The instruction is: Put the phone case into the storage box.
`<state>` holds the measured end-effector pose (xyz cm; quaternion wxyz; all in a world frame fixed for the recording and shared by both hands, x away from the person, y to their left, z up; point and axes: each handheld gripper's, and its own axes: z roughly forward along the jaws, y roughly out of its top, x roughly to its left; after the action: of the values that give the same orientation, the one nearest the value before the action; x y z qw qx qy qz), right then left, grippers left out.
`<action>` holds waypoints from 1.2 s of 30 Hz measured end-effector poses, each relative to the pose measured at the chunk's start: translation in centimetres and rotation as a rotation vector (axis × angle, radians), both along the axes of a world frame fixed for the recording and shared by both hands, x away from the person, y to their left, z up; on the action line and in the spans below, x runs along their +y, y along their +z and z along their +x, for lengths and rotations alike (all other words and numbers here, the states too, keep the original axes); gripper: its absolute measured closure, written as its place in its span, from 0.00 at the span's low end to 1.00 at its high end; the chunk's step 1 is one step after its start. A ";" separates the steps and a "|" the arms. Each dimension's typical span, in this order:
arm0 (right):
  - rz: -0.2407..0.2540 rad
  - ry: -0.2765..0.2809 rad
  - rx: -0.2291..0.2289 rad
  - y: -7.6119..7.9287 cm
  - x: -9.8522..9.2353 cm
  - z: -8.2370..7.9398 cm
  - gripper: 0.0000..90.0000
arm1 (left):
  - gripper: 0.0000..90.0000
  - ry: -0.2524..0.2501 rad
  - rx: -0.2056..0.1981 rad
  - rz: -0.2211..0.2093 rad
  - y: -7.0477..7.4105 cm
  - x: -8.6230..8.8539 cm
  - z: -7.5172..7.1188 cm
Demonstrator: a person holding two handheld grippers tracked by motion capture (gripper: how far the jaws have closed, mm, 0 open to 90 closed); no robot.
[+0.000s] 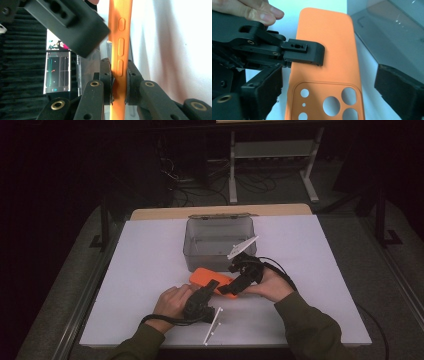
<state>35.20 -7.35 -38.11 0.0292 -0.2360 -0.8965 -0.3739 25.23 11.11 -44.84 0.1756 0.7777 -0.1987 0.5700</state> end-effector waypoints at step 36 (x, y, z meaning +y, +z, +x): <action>0.018 -0.156 -0.133 -0.6 -7.4 -3.2 0.00 | 0.88 0.010 0.024 0.016 0.0 0.4 0.0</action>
<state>32.04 -14.78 -38.67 -0.0576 -0.2796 -0.8719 -0.3979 25.24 11.47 -44.83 0.1689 0.7868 -0.1973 0.5599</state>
